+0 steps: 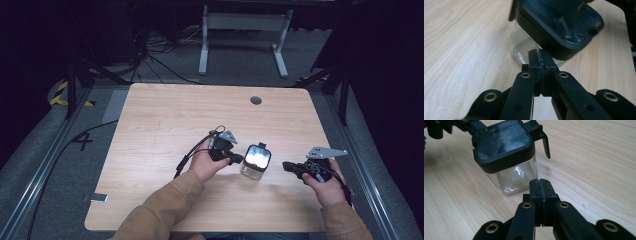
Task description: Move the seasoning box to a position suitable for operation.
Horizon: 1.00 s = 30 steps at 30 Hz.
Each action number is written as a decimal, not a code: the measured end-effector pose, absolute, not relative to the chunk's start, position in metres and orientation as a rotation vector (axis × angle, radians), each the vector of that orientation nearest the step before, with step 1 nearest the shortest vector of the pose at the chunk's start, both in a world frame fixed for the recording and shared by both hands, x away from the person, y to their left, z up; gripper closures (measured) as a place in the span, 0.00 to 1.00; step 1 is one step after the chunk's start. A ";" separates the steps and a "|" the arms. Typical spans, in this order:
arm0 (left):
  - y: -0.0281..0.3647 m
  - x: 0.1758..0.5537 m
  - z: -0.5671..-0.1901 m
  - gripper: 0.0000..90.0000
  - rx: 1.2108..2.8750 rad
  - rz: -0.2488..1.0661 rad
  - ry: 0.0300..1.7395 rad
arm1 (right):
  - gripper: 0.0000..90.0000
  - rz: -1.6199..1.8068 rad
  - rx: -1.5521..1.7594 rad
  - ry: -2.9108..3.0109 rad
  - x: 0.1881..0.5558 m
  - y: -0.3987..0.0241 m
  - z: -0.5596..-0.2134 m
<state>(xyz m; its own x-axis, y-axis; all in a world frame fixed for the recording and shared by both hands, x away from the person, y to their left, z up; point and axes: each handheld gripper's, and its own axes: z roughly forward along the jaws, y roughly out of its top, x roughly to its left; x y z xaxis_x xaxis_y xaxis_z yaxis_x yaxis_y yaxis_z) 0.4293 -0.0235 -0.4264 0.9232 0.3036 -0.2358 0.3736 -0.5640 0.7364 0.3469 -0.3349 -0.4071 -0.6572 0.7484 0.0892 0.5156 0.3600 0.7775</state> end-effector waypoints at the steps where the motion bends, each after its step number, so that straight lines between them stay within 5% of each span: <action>1: -0.025 0.427 -0.426 0.99 2.209 -0.104 0.472 | 1.00 1.187 1.123 2.343 0.347 -0.335 -0.407; 16: -0.040 0.414 -0.427 0.97 2.225 -0.145 0.416 | 1.00 1.201 1.149 2.311 0.347 -0.346 -0.404; 30: -0.002 0.415 -0.390 0.83 2.116 -0.071 0.496 | 1.00 1.217 1.168 2.284 0.350 -0.357 -0.398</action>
